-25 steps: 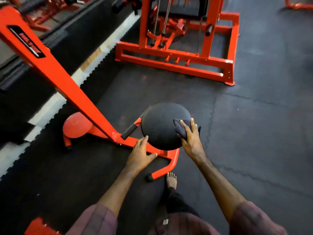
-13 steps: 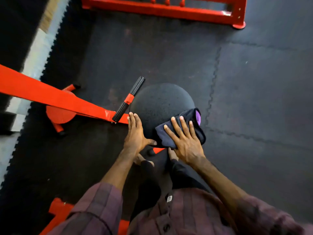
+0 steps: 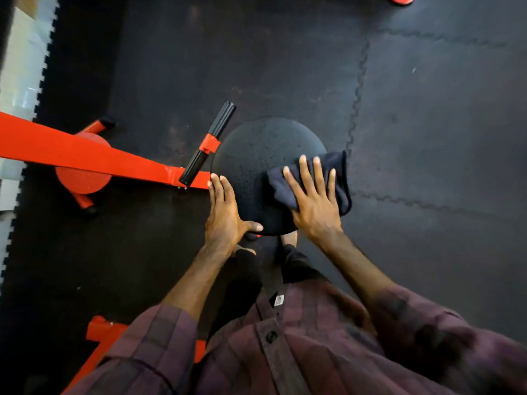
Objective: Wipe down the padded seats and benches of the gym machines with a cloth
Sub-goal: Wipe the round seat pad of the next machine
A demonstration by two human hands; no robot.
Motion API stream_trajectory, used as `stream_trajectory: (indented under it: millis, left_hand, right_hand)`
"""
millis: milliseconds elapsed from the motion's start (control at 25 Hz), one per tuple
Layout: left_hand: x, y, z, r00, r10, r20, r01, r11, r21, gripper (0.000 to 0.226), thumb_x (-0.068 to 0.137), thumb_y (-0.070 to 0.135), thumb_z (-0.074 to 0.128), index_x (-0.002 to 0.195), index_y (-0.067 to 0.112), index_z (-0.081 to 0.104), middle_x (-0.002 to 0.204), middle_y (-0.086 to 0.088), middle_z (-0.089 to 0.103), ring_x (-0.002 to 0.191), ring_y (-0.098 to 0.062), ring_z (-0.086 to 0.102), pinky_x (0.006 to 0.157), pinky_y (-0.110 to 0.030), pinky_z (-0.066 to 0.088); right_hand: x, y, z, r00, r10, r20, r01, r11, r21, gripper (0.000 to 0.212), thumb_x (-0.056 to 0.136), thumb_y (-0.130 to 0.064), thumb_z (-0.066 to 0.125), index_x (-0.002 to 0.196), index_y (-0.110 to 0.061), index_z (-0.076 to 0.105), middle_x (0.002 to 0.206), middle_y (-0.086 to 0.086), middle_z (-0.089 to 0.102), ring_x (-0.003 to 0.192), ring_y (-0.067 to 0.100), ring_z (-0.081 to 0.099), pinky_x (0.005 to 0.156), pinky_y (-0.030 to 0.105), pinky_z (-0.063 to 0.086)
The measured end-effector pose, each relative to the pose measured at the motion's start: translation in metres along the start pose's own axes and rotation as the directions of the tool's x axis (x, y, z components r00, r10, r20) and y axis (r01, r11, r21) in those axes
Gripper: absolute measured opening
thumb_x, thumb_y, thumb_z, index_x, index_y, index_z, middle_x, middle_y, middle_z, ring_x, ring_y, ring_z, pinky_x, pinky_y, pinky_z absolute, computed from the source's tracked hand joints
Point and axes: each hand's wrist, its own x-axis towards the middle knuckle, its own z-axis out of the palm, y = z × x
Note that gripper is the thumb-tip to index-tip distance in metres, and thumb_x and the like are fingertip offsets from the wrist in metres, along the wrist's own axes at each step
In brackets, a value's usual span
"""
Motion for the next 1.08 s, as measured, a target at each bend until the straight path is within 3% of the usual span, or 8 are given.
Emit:
stream_trajectory:
  millis: [80,240,320,480,680,840,920,1080]
  left_hand:
    - [0.001,-0.002,0.001,1.0,0.0,-0.014,0.0,1.0,0.008,0.163,0.056,0.051,0.099,0.165,0.002,-0.011,0.172,-0.016,-0.025,0.159,-0.027,-0.024,0.126,-0.037,0.004]
    - [0.003,-0.005,-0.003,1.0,0.023,0.008,-0.023,1.0,0.02,0.162,0.057,0.046,0.101,0.165,0.002,-0.011,0.171,-0.016,-0.026,0.159,-0.029,-0.024,0.129,-0.041,0.005]
    - [0.006,-0.006,-0.007,0.999,0.031,0.025,-0.032,0.999,0.04,0.162,0.057,0.048,0.1,0.165,0.004,-0.013,0.171,-0.014,-0.029,0.159,-0.028,-0.026,0.129,-0.045,0.012]
    - [0.007,-0.005,-0.011,0.998,0.046,0.049,-0.049,0.997,0.058,0.163,0.058,0.052,0.099,0.165,0.004,-0.015,0.17,-0.015,-0.031,0.158,-0.028,-0.027,0.129,-0.047,0.013]
    - [0.01,-0.008,-0.014,0.997,0.051,0.061,-0.056,0.996,0.07,0.164,0.056,0.048,0.1,0.165,0.006,-0.016,0.17,-0.012,-0.032,0.158,-0.026,-0.027,0.129,-0.047,0.012]
    - [0.014,-0.007,-0.018,0.994,0.079,0.071,-0.086,0.991,0.102,0.164,0.057,0.05,0.1,0.165,0.005,-0.016,0.17,-0.011,-0.032,0.158,-0.026,-0.028,0.129,-0.047,0.014]
    - [0.015,-0.008,-0.018,0.994,0.084,0.07,-0.092,0.988,0.12,0.164,0.057,0.05,0.099,0.165,0.003,-0.014,0.17,-0.013,-0.031,0.158,-0.028,-0.027,0.129,-0.045,0.012]
    - [0.017,-0.01,-0.02,0.991,0.109,0.079,-0.118,0.986,0.12,0.164,0.057,0.048,0.1,0.164,0.003,-0.015,0.17,-0.013,-0.032,0.158,-0.028,-0.027,0.13,-0.044,0.006]
  right_hand:
    - [0.03,-0.034,-0.004,0.994,0.1,0.03,-0.103,0.991,0.083,0.079,0.097,-0.04,0.051,0.168,-0.027,0.019,0.176,0.013,0.006,0.161,0.045,-0.001,0.126,0.069,0.005]
    - [-0.026,0.0,0.002,0.935,-0.35,0.053,0.349,0.937,0.021,0.082,0.095,-0.037,0.058,0.167,-0.029,0.022,0.176,0.008,0.008,0.162,0.038,0.002,0.126,0.064,0.012]
    - [-0.036,0.028,-0.003,0.968,-0.243,0.056,0.242,0.97,0.01,0.082,0.093,-0.034,0.055,0.168,-0.03,0.02,0.176,0.007,0.007,0.162,0.037,0.001,0.125,0.066,0.013]
    - [0.045,-0.006,-0.01,0.976,0.209,0.063,-0.214,0.973,0.086,0.078,0.096,-0.04,0.048,0.168,-0.031,0.019,0.176,0.01,0.004,0.161,0.044,-0.002,0.124,0.07,0.008]
    - [-0.006,0.026,-0.007,0.97,-0.23,0.076,0.228,0.973,0.044,0.08,0.094,-0.036,0.05,0.168,-0.034,0.019,0.177,0.004,0.005,0.162,0.038,-0.003,0.125,0.067,0.011]
    - [0.034,0.038,-0.011,0.975,0.175,0.134,-0.201,0.954,0.222,0.079,0.097,-0.036,0.048,0.168,-0.037,0.013,0.177,0.005,-0.004,0.161,0.042,-0.003,0.126,0.066,0.014]
    - [0.068,0.012,-0.013,0.959,0.257,0.122,-0.278,0.938,0.208,0.075,0.099,-0.041,0.046,0.168,-0.033,0.018,0.177,0.01,0.002,0.16,0.047,0.001,0.126,0.066,0.011]
    - [0.013,0.019,-0.006,0.98,-0.194,0.037,0.19,0.978,0.08,0.08,0.092,-0.029,0.053,0.167,-0.03,0.024,0.176,0.01,0.008,0.161,0.042,-0.001,0.127,0.066,0.01]
